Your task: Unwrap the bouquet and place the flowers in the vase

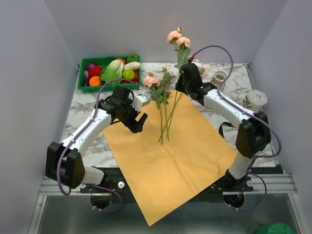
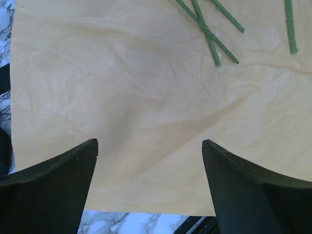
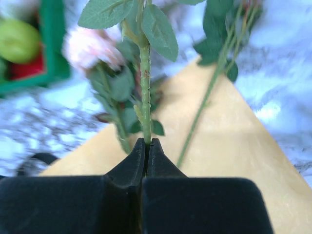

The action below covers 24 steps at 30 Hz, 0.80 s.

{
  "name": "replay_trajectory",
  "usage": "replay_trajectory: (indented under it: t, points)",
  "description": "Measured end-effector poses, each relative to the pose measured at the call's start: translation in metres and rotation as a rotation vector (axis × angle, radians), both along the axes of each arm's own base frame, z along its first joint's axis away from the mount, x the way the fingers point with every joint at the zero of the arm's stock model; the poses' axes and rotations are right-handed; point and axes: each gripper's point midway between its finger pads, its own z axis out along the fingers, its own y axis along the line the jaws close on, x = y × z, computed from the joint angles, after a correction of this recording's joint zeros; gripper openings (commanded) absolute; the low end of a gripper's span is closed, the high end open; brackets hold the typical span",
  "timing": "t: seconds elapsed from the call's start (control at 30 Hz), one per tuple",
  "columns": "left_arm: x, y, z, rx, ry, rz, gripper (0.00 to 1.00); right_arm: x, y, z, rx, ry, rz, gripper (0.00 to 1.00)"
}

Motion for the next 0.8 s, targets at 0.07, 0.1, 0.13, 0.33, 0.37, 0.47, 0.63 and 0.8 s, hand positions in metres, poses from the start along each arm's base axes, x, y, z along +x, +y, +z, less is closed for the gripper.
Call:
replay_trajectory:
  t: [0.07, 0.1, 0.13, 0.33, 0.37, 0.47, 0.63, 0.8]
  points:
    - [0.0, 0.0, 0.001, -0.002, 0.0, 0.001, 0.96, 0.0, -0.001, 0.044, 0.039, -0.101, 0.012, 0.01]
    - [0.0, 0.0, 0.001, -0.003, 0.001, 0.002, 0.95, 0.0, -0.002, 0.066, 0.056, -0.151, 0.02, 0.01]
    - [0.0, -0.001, 0.002, -0.004, 0.0, 0.002, 0.95, -0.002, -0.003, 0.089, 0.072, -0.21, 0.03, 0.01]
    - [0.003, -0.004, 0.01, -0.023, -0.01, 0.001, 0.95, -0.018, -0.027, 0.191, 0.045, -0.554, 0.07, 0.01]
    - [0.004, -0.005, 0.012, -0.027, -0.013, 0.001, 0.95, -0.02, -0.034, 0.206, 0.018, -0.613, 0.063, 0.01]
    - [0.006, -0.006, 0.015, -0.033, -0.02, 0.001, 0.95, -0.017, -0.054, 0.256, -0.072, -0.805, 0.019, 0.01]
    - [0.01, -0.009, 0.021, -0.042, -0.032, 0.002, 0.95, -0.008, -0.107, 0.314, -0.222, -1.029, -0.108, 0.01]
    - [0.01, -0.009, 0.02, -0.042, -0.027, 0.001, 0.95, -0.011, -0.158, 0.361, -0.311, -1.177, -0.257, 0.01]
